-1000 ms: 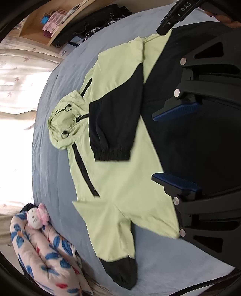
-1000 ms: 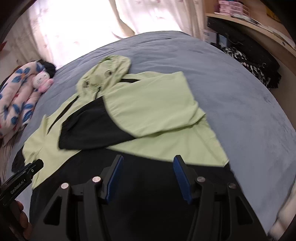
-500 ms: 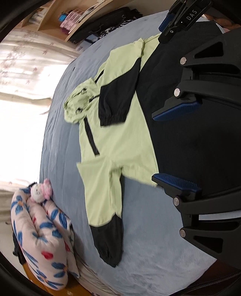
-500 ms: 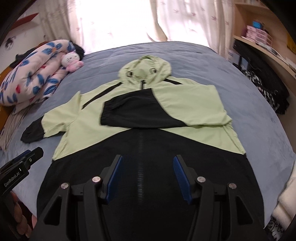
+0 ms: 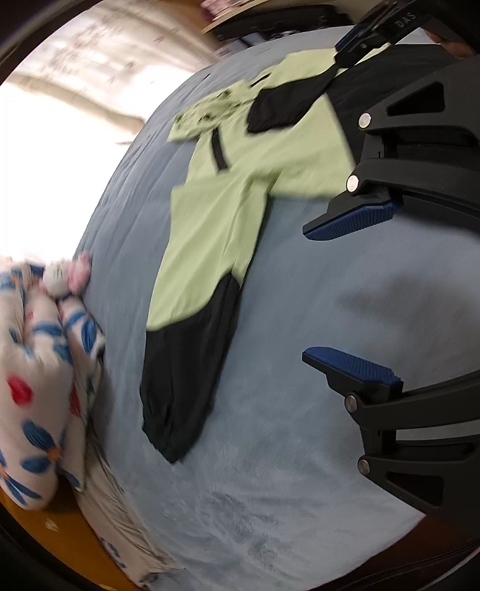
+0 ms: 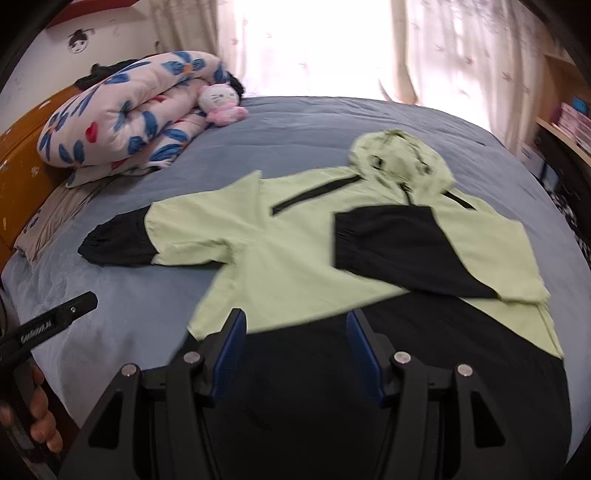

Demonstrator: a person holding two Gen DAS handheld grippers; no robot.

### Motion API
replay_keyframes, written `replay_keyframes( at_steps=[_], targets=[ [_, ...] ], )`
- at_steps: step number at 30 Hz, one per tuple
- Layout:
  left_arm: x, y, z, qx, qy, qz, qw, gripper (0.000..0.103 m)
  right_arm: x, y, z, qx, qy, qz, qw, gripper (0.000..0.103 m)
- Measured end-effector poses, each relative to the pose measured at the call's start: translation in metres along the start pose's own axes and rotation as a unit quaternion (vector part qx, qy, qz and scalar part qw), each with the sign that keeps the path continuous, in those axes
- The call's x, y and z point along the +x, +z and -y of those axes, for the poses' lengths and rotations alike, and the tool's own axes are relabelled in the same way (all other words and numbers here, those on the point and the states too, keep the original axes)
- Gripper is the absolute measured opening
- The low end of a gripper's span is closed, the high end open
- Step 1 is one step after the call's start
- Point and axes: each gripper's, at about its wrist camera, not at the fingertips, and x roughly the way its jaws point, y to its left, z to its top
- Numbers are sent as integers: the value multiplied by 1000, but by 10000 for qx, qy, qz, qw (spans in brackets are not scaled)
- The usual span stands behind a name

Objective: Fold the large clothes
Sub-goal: 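Grasp the other black sleeve cuff with the left tool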

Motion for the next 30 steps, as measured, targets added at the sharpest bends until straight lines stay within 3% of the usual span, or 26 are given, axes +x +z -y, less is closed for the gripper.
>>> replay_keyframes(
  at_steps=[5,8,12,18,20,22,25,28,30],
  targets=[
    [47,33,-57,-539,-253,-219,9980,59,37,19,-29,-175,99,-69,9998,57],
    [81,52,-86,-784,-222,-414,9958,59,57,30,-43,-290,95,-27,9995,57],
    [123,78,-125,-1245,-664,-697,9875,58,81,36,-52,-342,97,-62,9993,57],
    [154,112,-152,-1406,-1019,-735,9821,58,110,30,-51,-318,108,-370,9988,57],
    [162,118,-158,-1460,-1102,-727,9804,52,114,30,-48,-304,93,-403,9987,57],
    [166,124,-159,-1273,-850,-711,9857,11,117,30,-40,-238,55,-420,9988,57],
    [164,127,-160,-1076,-838,-690,9883,4,120,30,-29,-106,10,-467,9989,57],
    [144,131,-131,-305,-458,-447,9975,2,119,28,-11,103,-14,-502,9987,57],
    [118,130,-90,445,-389,-185,9981,2,117,27,0,202,-60,-507,9985,57]
  ],
)
